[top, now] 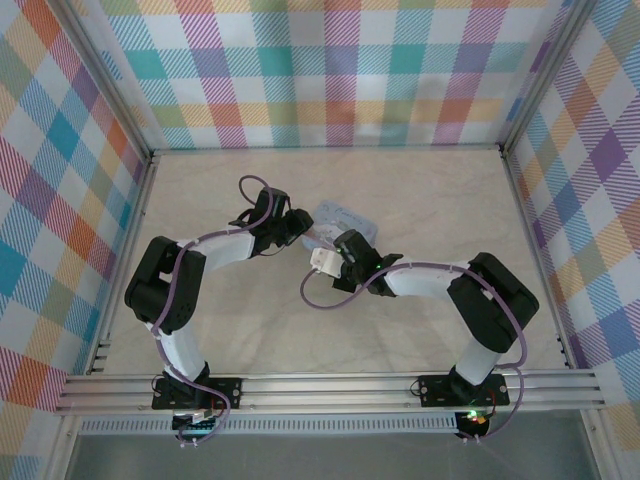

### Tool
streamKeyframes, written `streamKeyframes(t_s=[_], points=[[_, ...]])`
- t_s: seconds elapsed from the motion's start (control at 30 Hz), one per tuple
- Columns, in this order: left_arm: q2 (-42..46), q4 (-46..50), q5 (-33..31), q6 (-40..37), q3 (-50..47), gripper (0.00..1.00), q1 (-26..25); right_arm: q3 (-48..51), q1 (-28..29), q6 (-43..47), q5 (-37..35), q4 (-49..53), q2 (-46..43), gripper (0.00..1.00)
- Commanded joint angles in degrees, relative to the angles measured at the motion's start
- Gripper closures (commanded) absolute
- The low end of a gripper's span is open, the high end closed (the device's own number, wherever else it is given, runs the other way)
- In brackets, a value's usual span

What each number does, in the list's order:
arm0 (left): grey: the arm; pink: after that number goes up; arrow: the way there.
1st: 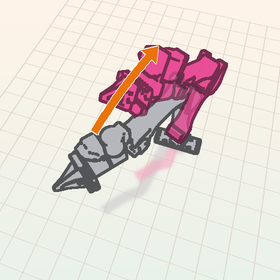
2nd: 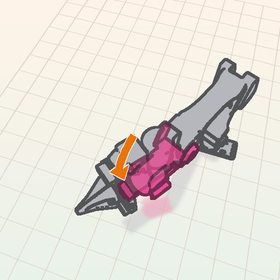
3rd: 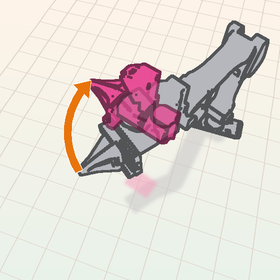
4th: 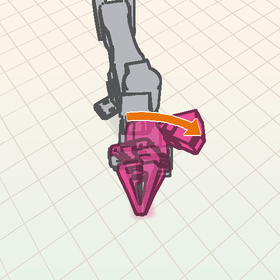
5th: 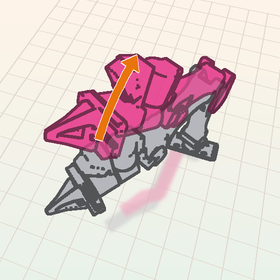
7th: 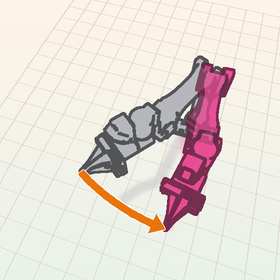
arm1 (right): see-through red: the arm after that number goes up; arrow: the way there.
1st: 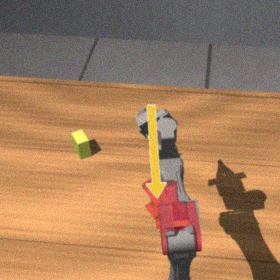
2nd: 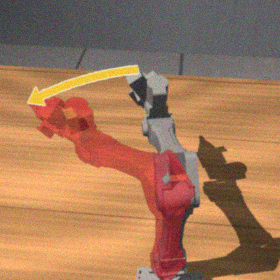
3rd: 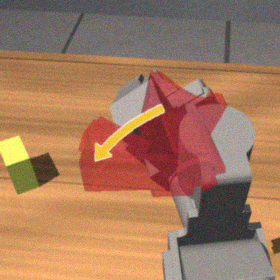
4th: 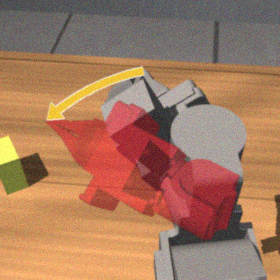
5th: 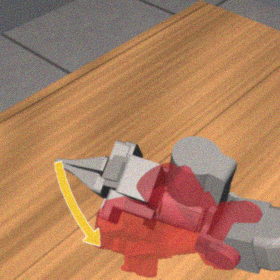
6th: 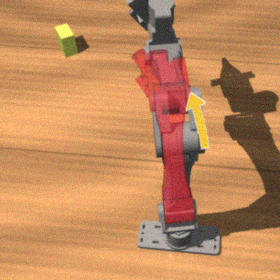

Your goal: Unlock the padlock with the key

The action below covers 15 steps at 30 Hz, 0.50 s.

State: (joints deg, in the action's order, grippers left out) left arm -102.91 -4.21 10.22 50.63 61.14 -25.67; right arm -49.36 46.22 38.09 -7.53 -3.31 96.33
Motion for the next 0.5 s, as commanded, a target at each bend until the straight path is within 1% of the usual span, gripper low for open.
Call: streamKeyframes(t_s=[0.0,0.13,0.3,0.47], points=[[-1.0,1.6,1.4,-1.8,1.7,0.58,0.6,-0.2,0.6,4.5,-1.0,-4.0,-0.5,1.0],[-2.1,1.6,2.1,-2.0,2.6,0.58,0.5,-1.3,0.5,9.1,-3.5,-7.7,2.2,1.0],[-2.8,0.8,3.0,-1.9,2.6,0.58,0.5,-3.5,0.5,12.7,-3.2,-10.3,5.0,1.0],[-2.5,0.7,3.3,-2.5,2.4,0.58,0.4,-3.4,0.5,13.4,-4.6,-14.5,5.5,1.0]])
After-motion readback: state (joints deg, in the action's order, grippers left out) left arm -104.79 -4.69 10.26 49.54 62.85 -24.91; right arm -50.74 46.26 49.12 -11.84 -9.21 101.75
